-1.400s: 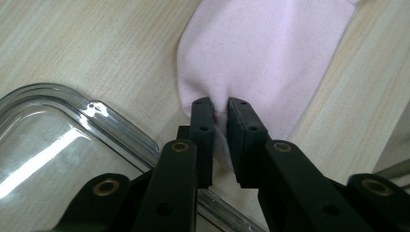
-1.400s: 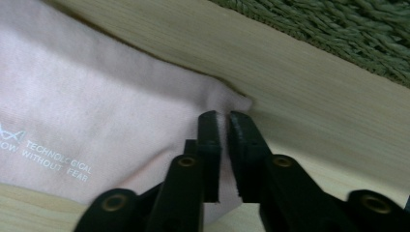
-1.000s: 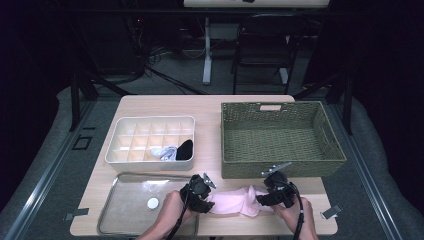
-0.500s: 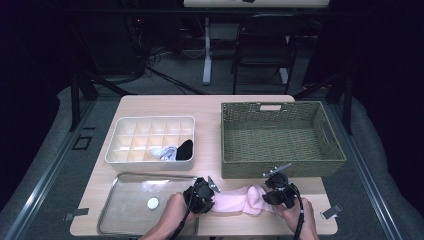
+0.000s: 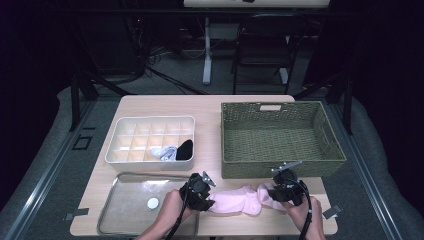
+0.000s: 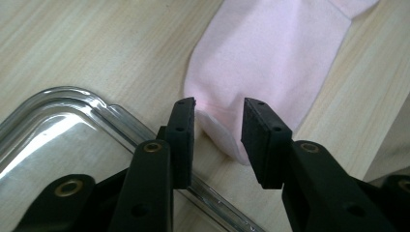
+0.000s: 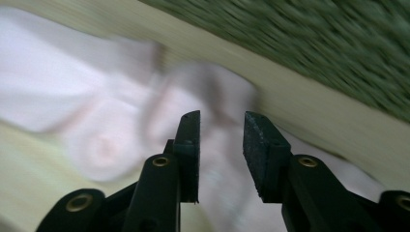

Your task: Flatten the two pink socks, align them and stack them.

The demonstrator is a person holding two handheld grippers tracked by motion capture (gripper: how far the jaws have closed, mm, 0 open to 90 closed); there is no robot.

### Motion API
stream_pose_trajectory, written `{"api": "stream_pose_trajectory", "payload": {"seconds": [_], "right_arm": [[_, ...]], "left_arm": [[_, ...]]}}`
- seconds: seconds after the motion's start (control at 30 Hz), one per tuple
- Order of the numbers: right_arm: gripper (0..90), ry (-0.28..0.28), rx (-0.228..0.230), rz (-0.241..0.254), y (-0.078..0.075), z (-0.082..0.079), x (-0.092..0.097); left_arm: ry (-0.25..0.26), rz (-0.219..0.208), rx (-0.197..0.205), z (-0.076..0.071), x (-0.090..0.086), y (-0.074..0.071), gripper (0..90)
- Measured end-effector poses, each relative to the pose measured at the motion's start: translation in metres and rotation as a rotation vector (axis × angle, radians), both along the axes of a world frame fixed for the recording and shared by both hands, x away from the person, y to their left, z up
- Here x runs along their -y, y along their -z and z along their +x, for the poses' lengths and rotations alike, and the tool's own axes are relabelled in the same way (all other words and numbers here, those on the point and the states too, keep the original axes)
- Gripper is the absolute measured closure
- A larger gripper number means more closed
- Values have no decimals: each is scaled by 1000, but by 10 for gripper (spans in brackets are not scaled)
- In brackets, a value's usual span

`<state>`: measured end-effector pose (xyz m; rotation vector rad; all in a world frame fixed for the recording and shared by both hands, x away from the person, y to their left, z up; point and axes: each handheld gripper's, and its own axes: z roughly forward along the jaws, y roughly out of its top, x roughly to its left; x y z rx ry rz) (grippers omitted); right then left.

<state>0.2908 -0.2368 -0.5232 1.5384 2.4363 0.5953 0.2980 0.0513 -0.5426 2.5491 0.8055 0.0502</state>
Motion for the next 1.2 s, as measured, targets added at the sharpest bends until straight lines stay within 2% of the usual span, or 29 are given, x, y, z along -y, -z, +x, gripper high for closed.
{"api": "stream_pose_trajectory", "payload": {"seconds": [0.07,0.13,0.2,0.23,0.27,0.3,0.33,0.43,0.53,0.73,0.8,0.87,0.93,0.97,1.0,1.03,1.07,1.13,1.2], "right_arm": [[667,-55,30,38,-3,-4,-13],[647,-106,39,58,-1,-6,-25],[618,-148,36,25,5,-5,-39],[615,-140,32,36,11,-4,-45],[616,-161,6,7,15,-1,-48],[626,-159,-6,-34,20,2,-49],[648,-155,-18,-45,22,3,-49],[757,-127,-8,-36,25,3,-46],[871,-133,-15,-61,24,3,-43],[895,-138,-3,-90,24,1,-43],[894,-124,7,-73,25,1,-40],[889,-129,10,-84,25,1,-39],[879,-137,7,-75,25,1,-40],[800,-136,4,-7,22,1,-35],[780,-139,8,17,18,0,-32],[779,-137,4,36,13,0,-29],[771,-125,19,59,10,-2,-27],[738,-95,37,69,2,-4,-22],[687,-87,20,66,3,-4,-21]], "left_arm": [[-4,12,1,0,1,2,640],[-1,27,1,0,3,5,640],[7,40,1,0,5,6,647],[11,48,3,-1,6,7,661],[17,59,3,-2,7,7,676],[17,59,3,-2,7,7,695],[26,65,-2,-2,9,9,723],[47,71,7,-4,11,9,799],[59,88,28,-6,14,9,845],[56,87,31,-4,9,6,859],[50,79,34,-3,6,5,859],[50,76,27,-2,5,5,858],[46,69,29,-2,6,6,830],[34,50,26,-2,5,5,766],[23,42,28,-2,5,4,680],[19,32,35,-2,5,3,631],[13,20,56,-3,4,1,625],[6,2,70,-3,4,-4,554],[4,-3,76,-4,4,-5,498]]}}
